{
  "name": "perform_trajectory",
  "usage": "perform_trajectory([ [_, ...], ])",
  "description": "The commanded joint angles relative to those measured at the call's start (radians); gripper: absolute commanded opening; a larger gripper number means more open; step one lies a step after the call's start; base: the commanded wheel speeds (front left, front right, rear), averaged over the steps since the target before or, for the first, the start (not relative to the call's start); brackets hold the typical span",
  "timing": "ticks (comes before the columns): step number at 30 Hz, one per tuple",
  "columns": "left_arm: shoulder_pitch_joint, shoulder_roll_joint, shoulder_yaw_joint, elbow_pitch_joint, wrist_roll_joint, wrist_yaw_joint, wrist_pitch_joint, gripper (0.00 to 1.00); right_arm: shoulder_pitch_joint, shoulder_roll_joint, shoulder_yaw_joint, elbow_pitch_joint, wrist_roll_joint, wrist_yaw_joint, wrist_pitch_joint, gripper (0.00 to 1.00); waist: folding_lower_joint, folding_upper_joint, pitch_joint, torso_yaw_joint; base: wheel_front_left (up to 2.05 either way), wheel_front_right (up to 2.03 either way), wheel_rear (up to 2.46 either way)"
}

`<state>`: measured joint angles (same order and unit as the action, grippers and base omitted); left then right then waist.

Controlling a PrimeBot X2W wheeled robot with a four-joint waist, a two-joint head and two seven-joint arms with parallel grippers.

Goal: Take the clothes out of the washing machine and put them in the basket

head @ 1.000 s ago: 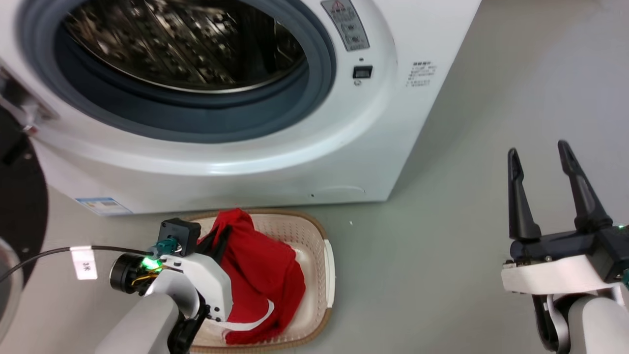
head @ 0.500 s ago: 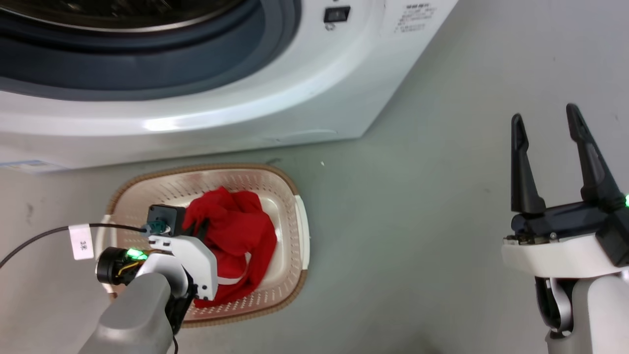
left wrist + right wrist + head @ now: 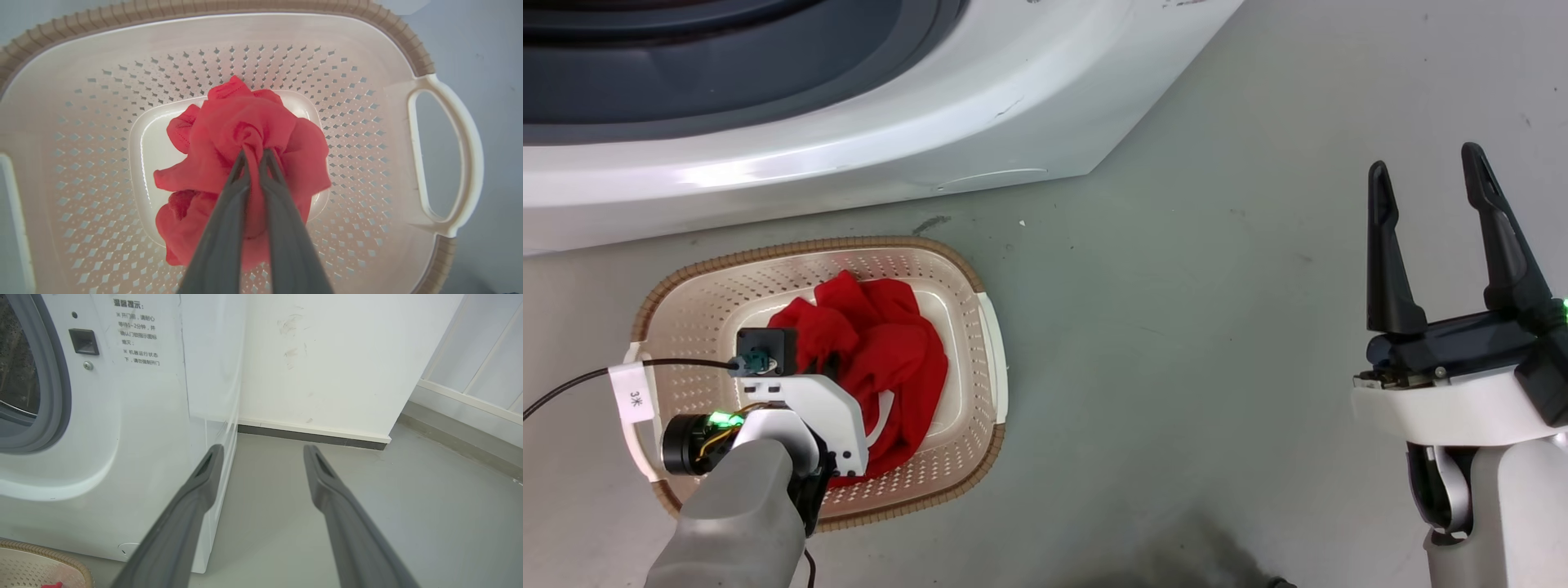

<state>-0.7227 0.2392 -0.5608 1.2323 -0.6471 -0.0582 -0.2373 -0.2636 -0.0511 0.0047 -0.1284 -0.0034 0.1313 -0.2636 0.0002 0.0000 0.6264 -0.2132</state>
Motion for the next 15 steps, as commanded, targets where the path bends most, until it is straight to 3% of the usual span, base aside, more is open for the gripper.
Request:
perform_trajectory([
  [1,-0.012,-0.005,0.000,0.009,0.001,0.006,-0.008,1.00,-0.007,0.002,-0.001,0.003,0.001,-0.001,-0.002,1.00,-0.0002,0.0000,-0.006,0.005,0.00,0.00,0.00],
  [9,-0.005,-0.015,0.016,0.007,-0.005,0.006,-0.027,1.00,0.009,0.002,-0.010,0.023,-0.009,-0.001,-0.002,1.00,-0.0002,0.0000,-0.084,0.042,0.00,0.00,0.00],
  [15,0.051,-0.001,0.081,-0.191,0.050,0.035,-0.028,1.00,0.028,0.001,-0.024,0.042,-0.024,-0.001,-0.002,1.00,-0.0002,0.0000,-0.178,0.094,0.00,0.00,0.00],
])
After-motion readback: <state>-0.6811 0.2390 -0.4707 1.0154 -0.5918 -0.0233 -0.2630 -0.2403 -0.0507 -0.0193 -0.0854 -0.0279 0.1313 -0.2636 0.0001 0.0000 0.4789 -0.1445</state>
